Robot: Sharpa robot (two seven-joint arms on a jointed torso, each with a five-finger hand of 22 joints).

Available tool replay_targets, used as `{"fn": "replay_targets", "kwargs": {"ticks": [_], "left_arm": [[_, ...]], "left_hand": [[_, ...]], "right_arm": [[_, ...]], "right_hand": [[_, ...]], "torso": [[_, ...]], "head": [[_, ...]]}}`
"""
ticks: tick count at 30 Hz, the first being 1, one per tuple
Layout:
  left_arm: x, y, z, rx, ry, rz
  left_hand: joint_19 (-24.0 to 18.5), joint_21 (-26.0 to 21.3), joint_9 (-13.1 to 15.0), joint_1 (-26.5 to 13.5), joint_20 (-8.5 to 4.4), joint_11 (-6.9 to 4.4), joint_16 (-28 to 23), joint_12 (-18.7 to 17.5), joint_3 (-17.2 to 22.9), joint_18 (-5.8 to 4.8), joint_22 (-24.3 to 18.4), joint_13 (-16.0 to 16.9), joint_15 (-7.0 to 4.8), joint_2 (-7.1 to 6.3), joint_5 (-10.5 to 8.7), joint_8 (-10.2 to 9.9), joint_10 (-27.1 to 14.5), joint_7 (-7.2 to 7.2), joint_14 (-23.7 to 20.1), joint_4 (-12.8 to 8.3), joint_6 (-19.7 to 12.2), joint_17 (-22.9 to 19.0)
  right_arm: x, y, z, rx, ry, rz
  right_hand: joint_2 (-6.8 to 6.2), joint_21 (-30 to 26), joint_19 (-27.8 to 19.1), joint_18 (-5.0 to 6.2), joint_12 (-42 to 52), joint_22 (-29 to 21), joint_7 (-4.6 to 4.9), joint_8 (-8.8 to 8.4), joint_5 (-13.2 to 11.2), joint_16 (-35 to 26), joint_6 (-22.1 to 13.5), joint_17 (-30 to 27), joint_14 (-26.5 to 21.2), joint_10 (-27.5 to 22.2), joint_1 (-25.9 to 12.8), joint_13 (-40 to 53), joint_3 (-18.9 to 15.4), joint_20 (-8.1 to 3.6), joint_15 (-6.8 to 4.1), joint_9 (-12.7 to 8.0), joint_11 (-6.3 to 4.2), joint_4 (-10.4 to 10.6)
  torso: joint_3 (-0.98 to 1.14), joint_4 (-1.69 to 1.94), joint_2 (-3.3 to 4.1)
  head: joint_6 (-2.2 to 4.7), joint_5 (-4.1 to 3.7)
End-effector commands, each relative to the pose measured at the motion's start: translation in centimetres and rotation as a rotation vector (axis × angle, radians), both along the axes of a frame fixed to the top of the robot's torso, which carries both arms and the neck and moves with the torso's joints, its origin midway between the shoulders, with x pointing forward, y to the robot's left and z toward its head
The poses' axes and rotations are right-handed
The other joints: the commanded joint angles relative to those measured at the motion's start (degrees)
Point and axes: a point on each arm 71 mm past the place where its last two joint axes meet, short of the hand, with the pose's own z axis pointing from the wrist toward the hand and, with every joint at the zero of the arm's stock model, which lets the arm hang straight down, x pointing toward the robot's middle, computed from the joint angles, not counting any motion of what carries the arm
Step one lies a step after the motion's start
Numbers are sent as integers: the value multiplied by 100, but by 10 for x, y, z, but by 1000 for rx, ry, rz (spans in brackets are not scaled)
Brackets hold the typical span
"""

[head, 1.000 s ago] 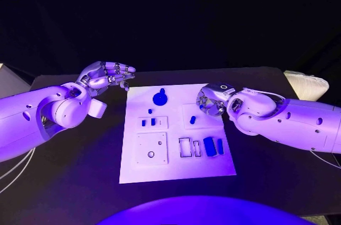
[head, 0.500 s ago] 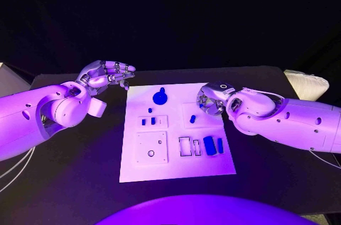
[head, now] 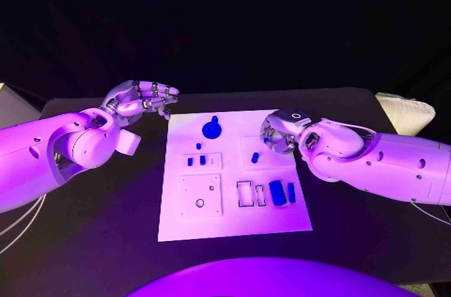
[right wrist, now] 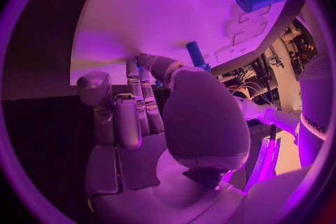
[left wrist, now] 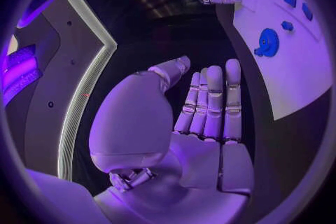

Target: Assemble the parts on the task board

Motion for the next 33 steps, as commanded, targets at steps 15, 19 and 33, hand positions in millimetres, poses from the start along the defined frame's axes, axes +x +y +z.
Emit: {"fn": "replay_targets", "kwargs": {"ticks": [15, 19, 33], "left_arm": [[3, 1, -1, -6, 9, -5], [4, 1, -1, -5, 10, -4], [4, -4, -2, -15, 12, -12]], "left_hand": [[57, -30, -13, 34, 4, 8, -33, 1, -44, 86, -21, -17, -11, 40, 1, 36, -72, 11, 19, -1, -57, -12], [57, -30, -13, 34, 4, 8, -33, 1, -44, 86, -21, -17, -11, 40, 1, 36, -72, 11, 19, -1, -57, -12], [64, -37, -15, 36, 5, 11, -36, -3, -53, 85, -27, -22, -9, 41, 1, 36, -85, 14, 21, -1, -65, -14]], "right_arm": [[-12, -10, 29, 118, -70, -12], [-20, -8, 36, 154, -70, 5], [-57, 56, 34, 238, -29, 192]], "right_hand": [[139, 74, 34, -103, 37, 57, 3, 49, -43, 47, 32, 37, 293, 130, 85, 12, 46, -5, -41, 34, -80, 6], [137, 86, 39, -105, 37, 73, 4, 51, -46, 50, 32, 40, 294, 132, 82, 12, 47, -5, -41, 37, -80, 6], [137, 71, 26, -100, 33, 54, 5, 55, -49, 57, 28, 49, 295, 134, 78, 10, 57, -5, -41, 46, -81, 0]], "torso": [[-3, -7, -4], [2, -14, -6], [-5, 6, -1]], "head": [[29, 42], [42, 56], [60, 216]]}}
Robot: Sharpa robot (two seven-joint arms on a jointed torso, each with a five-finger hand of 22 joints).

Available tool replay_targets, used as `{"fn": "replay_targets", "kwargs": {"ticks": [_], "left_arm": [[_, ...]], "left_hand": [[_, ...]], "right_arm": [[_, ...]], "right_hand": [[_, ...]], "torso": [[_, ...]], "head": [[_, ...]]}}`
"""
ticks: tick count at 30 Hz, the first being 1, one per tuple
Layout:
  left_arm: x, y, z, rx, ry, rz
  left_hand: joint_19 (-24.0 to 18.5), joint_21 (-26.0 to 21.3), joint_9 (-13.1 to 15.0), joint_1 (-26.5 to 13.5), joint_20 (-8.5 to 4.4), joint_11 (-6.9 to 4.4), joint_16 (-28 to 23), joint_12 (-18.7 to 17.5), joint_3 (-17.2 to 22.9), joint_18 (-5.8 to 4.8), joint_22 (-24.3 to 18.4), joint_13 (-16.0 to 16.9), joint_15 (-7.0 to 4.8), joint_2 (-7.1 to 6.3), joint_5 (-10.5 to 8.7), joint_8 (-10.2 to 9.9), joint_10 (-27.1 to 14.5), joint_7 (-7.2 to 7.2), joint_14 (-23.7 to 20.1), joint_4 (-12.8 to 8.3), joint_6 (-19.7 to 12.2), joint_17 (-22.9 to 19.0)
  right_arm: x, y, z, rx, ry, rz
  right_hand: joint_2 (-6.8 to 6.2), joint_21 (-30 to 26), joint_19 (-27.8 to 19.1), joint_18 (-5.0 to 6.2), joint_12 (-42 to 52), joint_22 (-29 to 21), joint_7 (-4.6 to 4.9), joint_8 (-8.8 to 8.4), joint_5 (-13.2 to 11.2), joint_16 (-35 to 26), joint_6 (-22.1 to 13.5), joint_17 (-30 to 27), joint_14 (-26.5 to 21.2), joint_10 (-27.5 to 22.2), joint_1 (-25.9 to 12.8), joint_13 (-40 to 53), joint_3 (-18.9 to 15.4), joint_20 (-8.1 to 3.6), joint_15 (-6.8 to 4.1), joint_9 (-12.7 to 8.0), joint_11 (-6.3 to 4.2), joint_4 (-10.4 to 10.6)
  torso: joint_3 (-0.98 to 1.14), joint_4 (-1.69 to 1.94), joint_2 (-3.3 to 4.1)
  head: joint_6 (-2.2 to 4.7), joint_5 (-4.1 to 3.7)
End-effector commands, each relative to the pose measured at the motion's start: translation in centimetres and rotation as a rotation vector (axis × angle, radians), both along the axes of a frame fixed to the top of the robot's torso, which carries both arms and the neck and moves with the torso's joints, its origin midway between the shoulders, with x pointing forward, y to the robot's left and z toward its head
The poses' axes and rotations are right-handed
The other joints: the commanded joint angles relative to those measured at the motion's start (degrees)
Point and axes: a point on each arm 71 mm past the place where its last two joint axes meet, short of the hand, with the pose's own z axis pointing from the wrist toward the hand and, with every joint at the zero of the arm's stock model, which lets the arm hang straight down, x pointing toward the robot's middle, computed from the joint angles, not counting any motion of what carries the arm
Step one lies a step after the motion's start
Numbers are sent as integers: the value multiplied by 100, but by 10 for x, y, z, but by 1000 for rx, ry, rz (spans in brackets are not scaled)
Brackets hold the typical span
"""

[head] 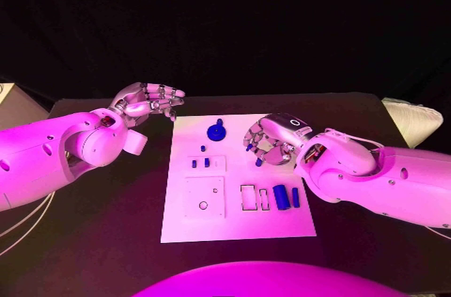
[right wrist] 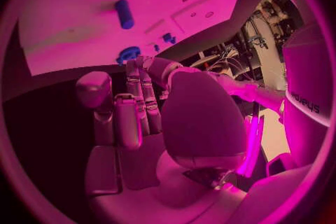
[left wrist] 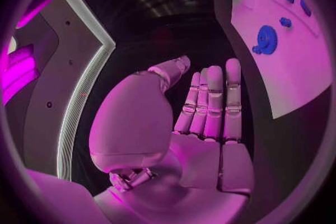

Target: Assemble the parts on the task board

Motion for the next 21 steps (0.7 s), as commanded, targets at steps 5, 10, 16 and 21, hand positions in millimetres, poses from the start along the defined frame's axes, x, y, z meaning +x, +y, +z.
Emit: {"fn": "replay_targets", "kwargs": {"ticks": [5, 10, 16, 21], "left_arm": [[-2, -7, 1, -27, 4, -23], [-3, -11, 1, -32, 6, -31], [-4, -15, 1, -35, 8, -40], [-4, -16, 1, -35, 10, -43]], "left_hand": [[26, -39, -5, 37, 5, 12, -37, -3, -23, 85, -11, -9, -8, 42, 2, 37, -46, -6, 22, -1, -47, -10], [26, -39, -5, 37, 5, 12, -37, -3, -23, 85, -11, -9, -8, 42, 2, 37, -46, -6, 22, -1, -47, -10], [28, -42, -5, 37, 5, 13, -39, -3, -26, 85, -13, -11, -7, 43, 1, 39, -49, -6, 21, 0, -48, -11], [28, -42, -5, 37, 5, 13, -39, -3, -26, 85, -13, -11, -7, 43, 1, 39, -49, -6, 21, 0, -48, -11]], "right_arm": [[-16, 35, -11, 12, -1, 112], [-23, 51, -24, 0, 19, 149], [-29, 65, -39, -21, 44, 174], [-32, 72, -48, -34, 49, 177]], "right_hand": [[40, -17, 22, -98, 3, -18, -3, 18, -3, 31, 33, -9, 293, 132, -20, -2, 40, -6, -42, 9, -80, -10], [39, -36, 9, -93, -1, -41, -1, 18, 1, 32, 27, -10, 292, 129, -18, -4, 48, -6, -42, 13, -79, -17], [39, -54, -2, -88, -4, -63, 1, 18, 2, 27, 21, -20, 290, 125, -18, -6, 54, -6, -41, 16, -77, -21], [40, -58, -5, -87, -5, -69, 2, 18, 3, 25, 18, -26, 288, 123, -18, -6, 57, -6, -41, 18, -76, -24]], "torso": [[-15, 0, 4], [-17, 2, 9], [-14, 9, 12], [-7, 0, 11]], "head": [[-40, 210], [-75, 293], [-138, 380], [-179, 500]]}}
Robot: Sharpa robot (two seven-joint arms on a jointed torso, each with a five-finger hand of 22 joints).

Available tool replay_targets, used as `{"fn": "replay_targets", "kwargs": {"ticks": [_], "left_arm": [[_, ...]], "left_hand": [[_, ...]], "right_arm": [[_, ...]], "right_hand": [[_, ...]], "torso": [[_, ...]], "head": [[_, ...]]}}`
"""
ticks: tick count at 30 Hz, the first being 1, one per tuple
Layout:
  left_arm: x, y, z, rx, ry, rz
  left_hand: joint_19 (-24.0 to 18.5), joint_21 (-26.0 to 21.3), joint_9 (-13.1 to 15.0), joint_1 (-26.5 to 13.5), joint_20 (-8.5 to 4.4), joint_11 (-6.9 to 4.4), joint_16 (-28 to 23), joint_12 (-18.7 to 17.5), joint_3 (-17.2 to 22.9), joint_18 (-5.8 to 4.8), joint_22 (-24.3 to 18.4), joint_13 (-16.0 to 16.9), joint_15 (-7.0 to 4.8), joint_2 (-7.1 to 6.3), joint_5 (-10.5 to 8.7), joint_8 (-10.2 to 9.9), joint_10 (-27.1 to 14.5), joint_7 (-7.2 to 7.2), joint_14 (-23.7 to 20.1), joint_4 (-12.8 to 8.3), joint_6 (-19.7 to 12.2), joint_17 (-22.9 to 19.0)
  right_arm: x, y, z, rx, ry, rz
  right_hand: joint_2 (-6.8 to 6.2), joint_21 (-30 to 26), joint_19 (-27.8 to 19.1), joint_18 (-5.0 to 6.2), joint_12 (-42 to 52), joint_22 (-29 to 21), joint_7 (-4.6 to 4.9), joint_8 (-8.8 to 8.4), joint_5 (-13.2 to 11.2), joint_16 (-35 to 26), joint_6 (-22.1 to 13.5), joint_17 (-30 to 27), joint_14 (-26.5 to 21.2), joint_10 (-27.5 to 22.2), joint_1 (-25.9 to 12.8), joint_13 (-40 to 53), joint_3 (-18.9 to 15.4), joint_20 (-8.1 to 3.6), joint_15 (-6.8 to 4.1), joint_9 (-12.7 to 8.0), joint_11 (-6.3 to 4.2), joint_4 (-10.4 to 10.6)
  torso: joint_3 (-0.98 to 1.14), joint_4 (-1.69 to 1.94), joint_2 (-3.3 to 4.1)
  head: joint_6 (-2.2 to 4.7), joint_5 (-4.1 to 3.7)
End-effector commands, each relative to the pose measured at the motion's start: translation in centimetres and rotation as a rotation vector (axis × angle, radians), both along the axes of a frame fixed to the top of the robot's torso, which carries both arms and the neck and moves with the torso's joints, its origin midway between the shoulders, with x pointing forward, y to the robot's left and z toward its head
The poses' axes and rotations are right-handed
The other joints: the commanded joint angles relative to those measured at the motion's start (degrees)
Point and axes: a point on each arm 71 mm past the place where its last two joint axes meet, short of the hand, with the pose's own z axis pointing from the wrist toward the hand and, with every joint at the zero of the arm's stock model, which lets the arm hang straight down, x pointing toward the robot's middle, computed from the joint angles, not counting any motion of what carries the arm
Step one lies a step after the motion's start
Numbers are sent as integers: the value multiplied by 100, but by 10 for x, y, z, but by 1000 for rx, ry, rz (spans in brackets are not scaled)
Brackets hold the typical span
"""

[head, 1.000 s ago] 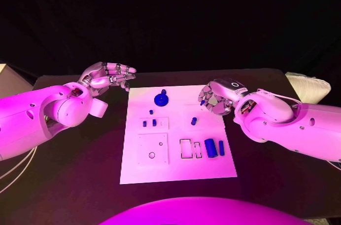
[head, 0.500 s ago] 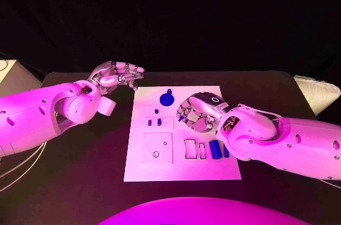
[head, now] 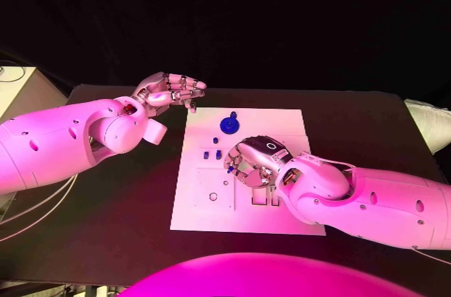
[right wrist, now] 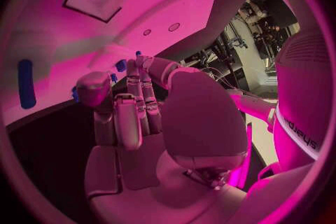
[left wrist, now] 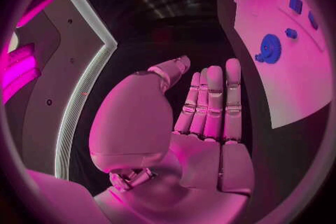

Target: Assemble the parts on the task board

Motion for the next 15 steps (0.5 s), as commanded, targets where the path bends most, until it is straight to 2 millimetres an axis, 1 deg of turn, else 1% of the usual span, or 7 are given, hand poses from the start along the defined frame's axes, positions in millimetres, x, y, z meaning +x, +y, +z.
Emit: {"fn": "replay_targets", "kwargs": {"ticks": [1, 3, 7, 13, 15], "left_arm": [[-1, -3, 1, -16, 3, -17], [-1, -4, 1, -16, 4, -18], [-1, -4, 1, -17, 4, -19], [0, -4, 1, -17, 1, -16], [0, -4, 1, -17, 1, -17]], "left_hand": [[28, -20, -6, 37, 5, -8, -39, -3, -27, 85, -7, -5, -7, 42, 1, 39, -29, -6, 21, 0, -48, -6], [31, -25, -6, 36, 6, -7, -42, -4, -33, 84, -11, -8, -5, 43, 1, 43, -34, -6, 20, 2, -47, -8], [33, -28, -5, 35, 6, -6, -43, -4, -36, 84, -13, -9, -4, 44, 1, 46, -36, -6, 20, 3, -45, -9], [34, -30, -4, 37, 7, -7, -45, -3, -38, 84, -16, -10, -4, 47, 1, 50, -37, -7, 19, 4, -40, -10], [34, -30, -4, 37, 7, -7, -45, -3, -38, 84, -16, -10, -4, 47, 1, 50, -37, -7, 19, 4, -40, -10]], "right_arm": [[-2, 3, -4, -36, -23, 18], [-2, 5, -5, -40, -24, 18], [-5, 7, -8, -44, -20, 21], [-9, 9, -12, -46, -11, 27], [-10, 9, -12, -46, -10, 28]], "right_hand": [[42, -36, -5, -87, -3, -5, 2, 25, 35, 25, 21, -5, 288, 123, -18, 2, 42, -7, -41, 9, -76, -6], [42, -36, -5, -87, -3, -5, 2, 25, 35, 25, 21, -5, 288, 123, -18, 2, 42, -7, -41, 9, -76, -6], [42, -33, -3, -87, -3, 0, 3, 25, 36, 26, 20, -3, 288, 123, -18, 2, 43, -7, -41, 10, -76, -8], [43, -22, 0, -90, -4, 14, 4, 26, 37, 30, 16, 3, 289, 122, -18, 1, 48, -6, -40, 13, -75, -12], [43, -22, 0, -90, -4, 14, 4, 26, 37, 30, 16, 3, 289, 122, -18, 1, 48, -6, -40, 13, -75, -12]], "torso": [[7, -3, 1], [7, -3, -1], [5, -6, 1], [7, -10, 3], [5, -3, 0]], "head": [[-17, 104], [-17, 136], [-17, 174], [-17, 210], [-17, 199]]}}
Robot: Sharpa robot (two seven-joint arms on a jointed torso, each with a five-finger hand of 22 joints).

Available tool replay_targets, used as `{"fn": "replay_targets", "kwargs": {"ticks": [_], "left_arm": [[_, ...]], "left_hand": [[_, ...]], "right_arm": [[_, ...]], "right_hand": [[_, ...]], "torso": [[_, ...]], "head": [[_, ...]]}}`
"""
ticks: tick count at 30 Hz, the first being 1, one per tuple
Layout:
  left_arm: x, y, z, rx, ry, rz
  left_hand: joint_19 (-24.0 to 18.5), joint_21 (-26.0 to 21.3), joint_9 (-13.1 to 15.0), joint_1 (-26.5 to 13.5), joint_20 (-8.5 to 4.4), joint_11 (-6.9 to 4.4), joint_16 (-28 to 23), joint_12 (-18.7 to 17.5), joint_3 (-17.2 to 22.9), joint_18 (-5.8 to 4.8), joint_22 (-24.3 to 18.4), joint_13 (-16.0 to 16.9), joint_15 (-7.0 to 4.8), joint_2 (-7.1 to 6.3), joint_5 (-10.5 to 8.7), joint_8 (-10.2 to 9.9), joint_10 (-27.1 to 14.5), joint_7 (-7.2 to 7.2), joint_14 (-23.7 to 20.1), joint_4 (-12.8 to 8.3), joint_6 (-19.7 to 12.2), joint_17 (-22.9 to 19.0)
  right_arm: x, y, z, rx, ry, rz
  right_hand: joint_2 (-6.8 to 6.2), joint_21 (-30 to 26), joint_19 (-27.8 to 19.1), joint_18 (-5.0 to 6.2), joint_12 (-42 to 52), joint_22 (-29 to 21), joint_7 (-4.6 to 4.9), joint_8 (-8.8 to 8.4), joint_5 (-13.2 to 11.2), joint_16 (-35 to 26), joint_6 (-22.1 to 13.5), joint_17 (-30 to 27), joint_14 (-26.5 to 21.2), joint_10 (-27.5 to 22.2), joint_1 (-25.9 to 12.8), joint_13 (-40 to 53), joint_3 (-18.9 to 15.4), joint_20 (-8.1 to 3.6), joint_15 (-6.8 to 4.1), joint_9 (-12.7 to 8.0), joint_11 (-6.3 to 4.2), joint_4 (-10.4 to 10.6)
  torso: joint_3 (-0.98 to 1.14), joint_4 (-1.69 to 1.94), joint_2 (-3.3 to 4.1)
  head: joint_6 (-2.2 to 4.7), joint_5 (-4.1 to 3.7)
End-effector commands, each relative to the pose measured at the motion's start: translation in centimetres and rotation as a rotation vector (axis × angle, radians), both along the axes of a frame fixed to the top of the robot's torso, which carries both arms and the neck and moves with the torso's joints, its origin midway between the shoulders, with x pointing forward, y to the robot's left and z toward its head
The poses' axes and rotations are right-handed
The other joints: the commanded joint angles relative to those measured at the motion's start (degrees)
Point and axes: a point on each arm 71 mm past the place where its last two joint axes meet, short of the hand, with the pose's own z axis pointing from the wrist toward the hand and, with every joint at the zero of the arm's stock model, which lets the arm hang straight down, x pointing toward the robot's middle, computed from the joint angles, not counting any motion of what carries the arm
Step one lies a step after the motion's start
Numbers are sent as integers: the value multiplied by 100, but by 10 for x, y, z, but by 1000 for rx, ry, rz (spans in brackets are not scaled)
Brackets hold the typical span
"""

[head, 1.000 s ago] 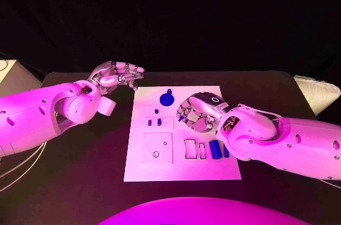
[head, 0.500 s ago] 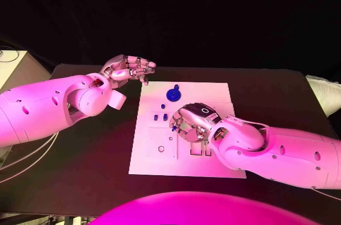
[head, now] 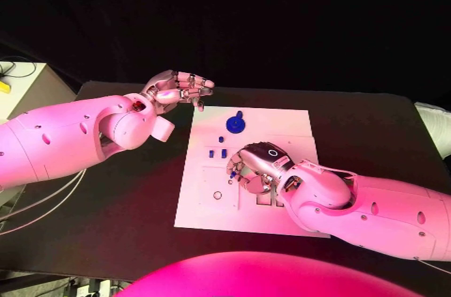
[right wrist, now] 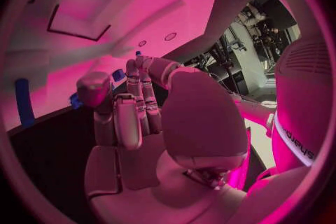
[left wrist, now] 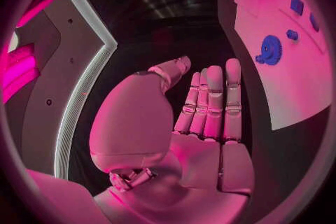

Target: Assemble the parts on the task board

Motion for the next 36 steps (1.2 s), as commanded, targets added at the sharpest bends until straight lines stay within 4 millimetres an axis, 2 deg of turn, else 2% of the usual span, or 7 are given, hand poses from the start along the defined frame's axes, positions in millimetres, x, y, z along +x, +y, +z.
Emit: {"fn": "replay_targets", "kwargs": {"ticks": [1, 14, 36], "left_arm": [[0, -3, 1, -16, -1, -15], [0, -2, 0, -14, 2, -14], [1, 0, 0, -11, 6, -12]], "left_hand": [[35, -31, -4, 12, 7, -7, -23, -3, -38, 84, -9, -5, -4, 23, 1, 23, -37, -7, 20, 4, -41, -5], [35, -31, -4, 12, 7, -7, -23, -3, -38, 84, -9, -5, -4, 23, 1, 23, -37, -7, 20, 4, -41, -5], [42, -40, -3, 15, 7, -7, -27, 1, -49, 84, -17, -8, -3, 27, 1, 33, -40, -9, 20, 7, -36, -8]], "right_arm": [[-2, 2, -1, -23, -13, 13], [-5, 3, -4, -31, -5, 21], [-7, 5, -7, -41, 6, 21]], "right_hand": [[51, -22, 0, -89, 6, 5, 3, 12, 20, 30, 27, 3, 289, 121, -26, 6, 26, -7, -41, 4, -75, 13], [48, -14, 1, -91, 7, 16, 5, 16, 22, 38, 24, 14, 291, 123, -30, 5, 30, -6, -39, 10, -74, 5], [48, -14, 1, -91, 7, 16, 5, 16, 22, 38, 24, 14, 291, 123, -30, 5, 30, -6, -39, 10, -74, 5]], "torso": [[-2, 9, -1], [-2, 4, -2], [-5, 3, -5]], "head": [[0, -6], [0, 49], [0, 55]]}}
